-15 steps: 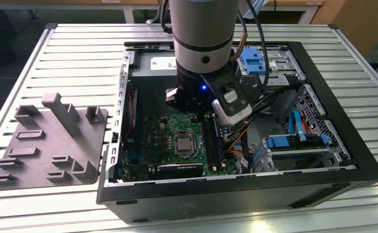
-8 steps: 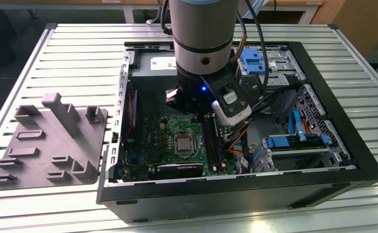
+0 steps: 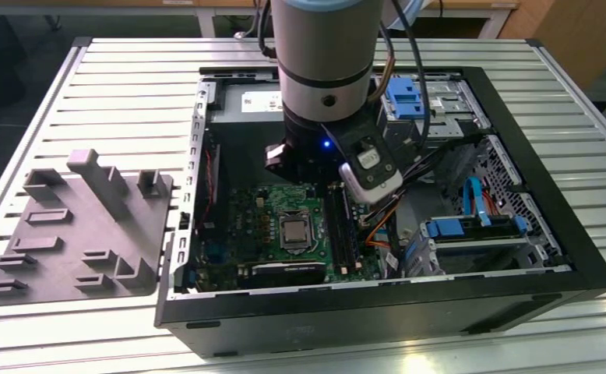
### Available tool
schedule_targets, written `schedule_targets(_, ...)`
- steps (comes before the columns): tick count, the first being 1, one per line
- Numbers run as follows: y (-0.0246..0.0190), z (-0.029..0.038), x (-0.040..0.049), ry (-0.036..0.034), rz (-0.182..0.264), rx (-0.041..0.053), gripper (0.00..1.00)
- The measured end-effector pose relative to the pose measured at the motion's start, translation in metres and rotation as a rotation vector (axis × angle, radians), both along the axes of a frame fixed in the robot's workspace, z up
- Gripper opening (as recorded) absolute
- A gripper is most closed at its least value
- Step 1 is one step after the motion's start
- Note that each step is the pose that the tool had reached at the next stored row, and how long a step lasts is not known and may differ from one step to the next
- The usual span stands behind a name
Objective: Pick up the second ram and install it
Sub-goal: 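Insert the second ram into the second slot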
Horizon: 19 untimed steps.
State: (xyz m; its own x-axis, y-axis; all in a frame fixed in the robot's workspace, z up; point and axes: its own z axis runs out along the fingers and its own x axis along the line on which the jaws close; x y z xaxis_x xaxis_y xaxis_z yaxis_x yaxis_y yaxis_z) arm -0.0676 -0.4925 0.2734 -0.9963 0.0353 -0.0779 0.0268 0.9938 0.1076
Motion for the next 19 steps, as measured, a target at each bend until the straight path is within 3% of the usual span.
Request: schedule_targets(19, 0.0, -0.0063, 0.0009, 0.0, 0.0, -0.0001, 0.12)
